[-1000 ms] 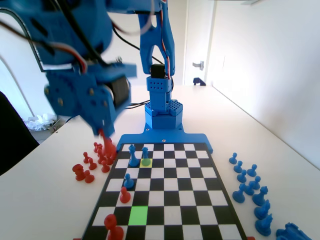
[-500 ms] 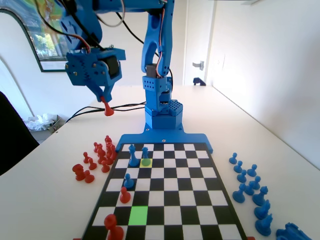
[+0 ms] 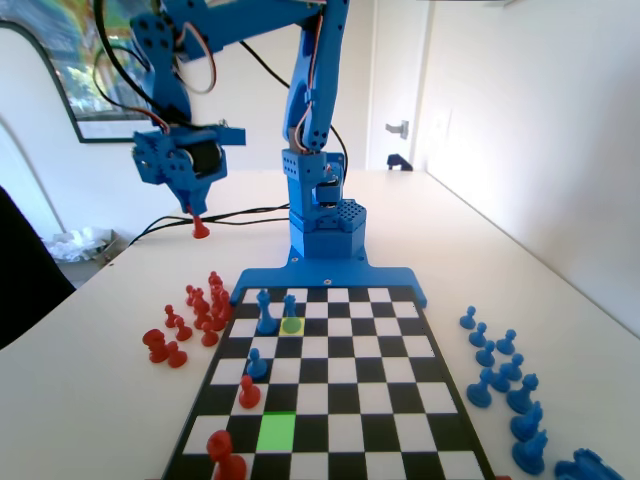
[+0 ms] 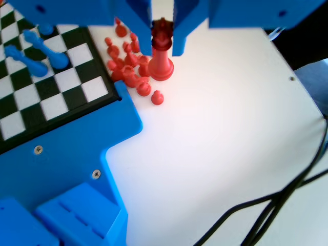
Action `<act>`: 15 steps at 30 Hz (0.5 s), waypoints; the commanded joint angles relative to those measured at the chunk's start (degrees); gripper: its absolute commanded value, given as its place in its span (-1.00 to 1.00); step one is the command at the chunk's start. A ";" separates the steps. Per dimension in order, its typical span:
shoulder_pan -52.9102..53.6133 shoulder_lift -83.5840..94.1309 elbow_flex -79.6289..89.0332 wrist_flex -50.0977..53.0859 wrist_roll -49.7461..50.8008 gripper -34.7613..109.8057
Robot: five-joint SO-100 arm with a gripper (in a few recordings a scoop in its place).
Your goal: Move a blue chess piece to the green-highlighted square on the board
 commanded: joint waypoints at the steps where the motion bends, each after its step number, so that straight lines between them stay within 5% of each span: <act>1: 1.32 -0.79 -1.05 -1.67 1.14 -0.51; 15: 0.18 -13.18 -2.90 -14.50 9.23 -0.51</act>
